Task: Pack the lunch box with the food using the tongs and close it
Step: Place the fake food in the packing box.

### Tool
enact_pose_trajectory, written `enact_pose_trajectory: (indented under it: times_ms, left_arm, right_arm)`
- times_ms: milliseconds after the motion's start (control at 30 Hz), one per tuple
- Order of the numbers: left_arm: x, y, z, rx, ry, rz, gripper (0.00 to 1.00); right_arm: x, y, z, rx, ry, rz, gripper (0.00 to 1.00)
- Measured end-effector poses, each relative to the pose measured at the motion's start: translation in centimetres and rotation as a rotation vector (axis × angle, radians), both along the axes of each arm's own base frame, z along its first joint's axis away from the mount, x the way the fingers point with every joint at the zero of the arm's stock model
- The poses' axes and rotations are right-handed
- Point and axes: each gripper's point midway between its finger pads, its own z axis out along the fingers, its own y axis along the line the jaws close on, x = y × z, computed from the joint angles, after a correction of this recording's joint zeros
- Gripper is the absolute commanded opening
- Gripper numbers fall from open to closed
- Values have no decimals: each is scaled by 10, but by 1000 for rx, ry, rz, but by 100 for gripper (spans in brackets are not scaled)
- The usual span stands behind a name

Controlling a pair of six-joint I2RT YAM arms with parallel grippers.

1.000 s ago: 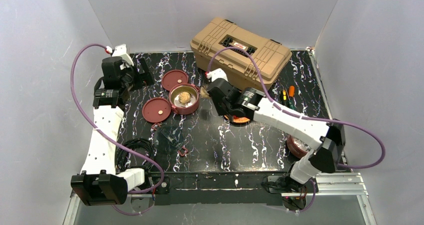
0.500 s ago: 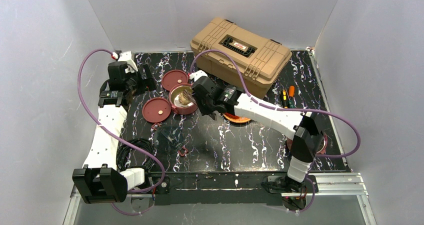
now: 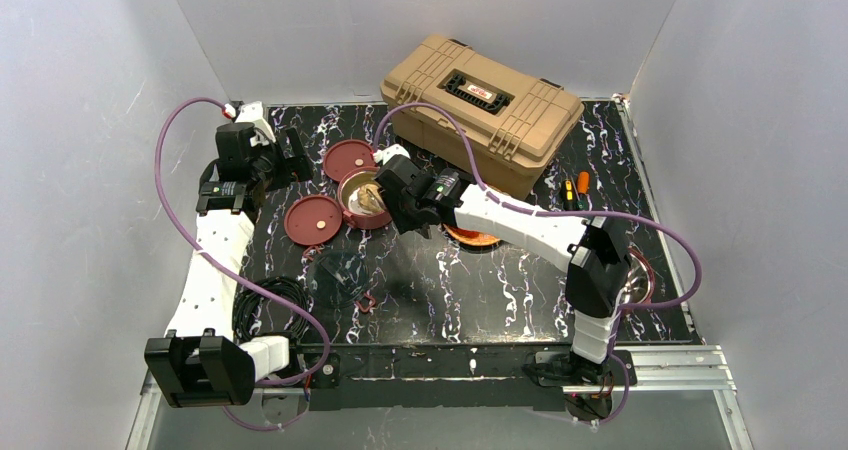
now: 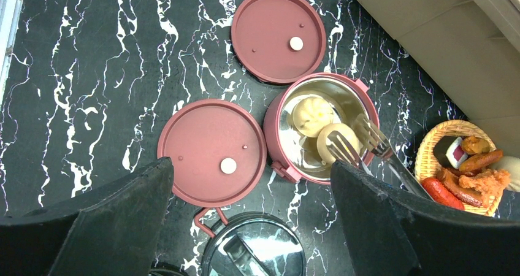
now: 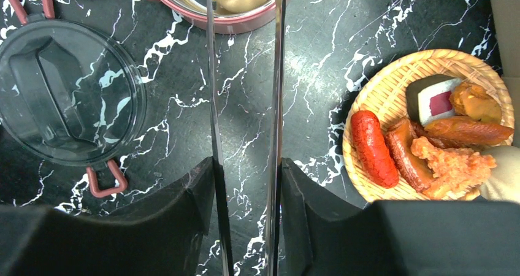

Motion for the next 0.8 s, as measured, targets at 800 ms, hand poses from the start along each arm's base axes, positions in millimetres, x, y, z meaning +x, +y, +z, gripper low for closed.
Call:
enact_pose_trajectory:
  times_ms: [800]
  left_arm:
    - [0,-2,0,0,0,-5,98]
  right_arm:
    - [4,-13,48,61,-86,-40,54]
